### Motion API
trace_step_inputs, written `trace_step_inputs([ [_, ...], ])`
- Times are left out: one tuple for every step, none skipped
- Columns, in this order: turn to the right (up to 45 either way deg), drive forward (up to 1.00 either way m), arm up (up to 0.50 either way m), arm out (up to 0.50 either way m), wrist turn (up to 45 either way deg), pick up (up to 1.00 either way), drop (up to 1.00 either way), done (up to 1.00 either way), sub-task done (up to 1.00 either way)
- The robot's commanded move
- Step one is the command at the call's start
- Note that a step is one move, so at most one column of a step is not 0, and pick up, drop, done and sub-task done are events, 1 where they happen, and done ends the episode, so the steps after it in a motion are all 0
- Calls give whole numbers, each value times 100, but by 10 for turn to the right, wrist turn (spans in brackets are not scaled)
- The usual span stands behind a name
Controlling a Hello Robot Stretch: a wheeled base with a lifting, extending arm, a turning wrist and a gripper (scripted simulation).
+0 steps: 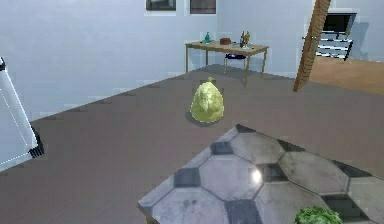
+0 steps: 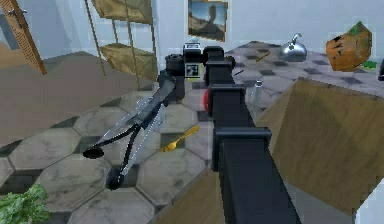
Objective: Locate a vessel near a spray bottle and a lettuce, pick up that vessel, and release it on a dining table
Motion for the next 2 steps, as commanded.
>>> trace_step_inputs([
  [0, 0, 0, 0, 450, 0, 0, 0, 0],
  [0, 0, 0, 0, 450, 0, 0, 0, 0],
])
